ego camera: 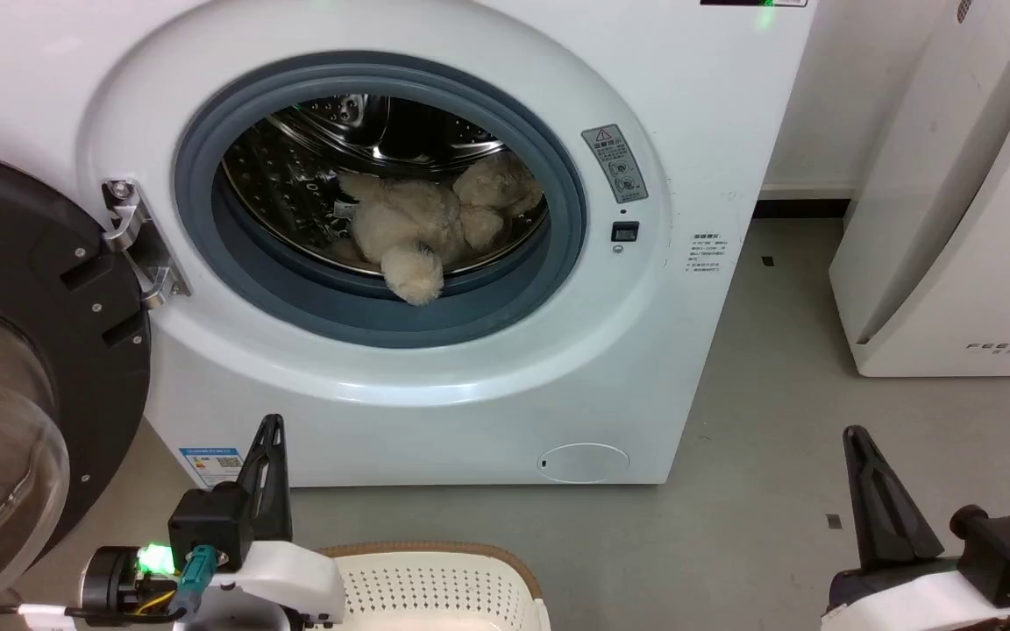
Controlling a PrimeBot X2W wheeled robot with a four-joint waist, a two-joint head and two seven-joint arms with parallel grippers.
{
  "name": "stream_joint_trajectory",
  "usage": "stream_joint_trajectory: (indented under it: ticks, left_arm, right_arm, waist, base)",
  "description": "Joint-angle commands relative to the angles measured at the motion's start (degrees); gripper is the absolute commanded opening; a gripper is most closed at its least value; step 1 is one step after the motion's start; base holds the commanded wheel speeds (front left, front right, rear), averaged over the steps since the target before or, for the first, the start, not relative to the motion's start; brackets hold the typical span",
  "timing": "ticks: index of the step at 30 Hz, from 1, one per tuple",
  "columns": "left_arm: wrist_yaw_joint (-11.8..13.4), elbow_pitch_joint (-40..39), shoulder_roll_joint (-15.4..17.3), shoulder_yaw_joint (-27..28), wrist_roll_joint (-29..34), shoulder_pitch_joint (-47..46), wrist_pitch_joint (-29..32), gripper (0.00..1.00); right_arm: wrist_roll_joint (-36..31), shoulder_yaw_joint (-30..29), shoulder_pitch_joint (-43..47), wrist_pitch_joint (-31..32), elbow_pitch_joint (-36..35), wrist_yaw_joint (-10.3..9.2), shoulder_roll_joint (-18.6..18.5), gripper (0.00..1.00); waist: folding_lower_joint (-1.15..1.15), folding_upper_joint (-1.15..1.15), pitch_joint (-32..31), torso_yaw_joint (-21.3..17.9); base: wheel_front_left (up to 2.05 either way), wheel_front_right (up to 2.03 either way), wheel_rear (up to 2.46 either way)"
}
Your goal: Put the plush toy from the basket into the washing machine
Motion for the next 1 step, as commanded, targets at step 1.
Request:
stream_joint_trajectory:
  ticks: [1]
  left_arm:
    - [-0.49,-0.53,-0.28,0.20,0.45,0.76,0.50,0.00]
  right_arm:
    - [-0.76,0.14,-0.89,0.44,0.32,-0.02,-0.01,0.00]
  waist:
    - [0.00,0.00,-0.01,0.00]
  base:
    - [0.00,0.00,0.00]
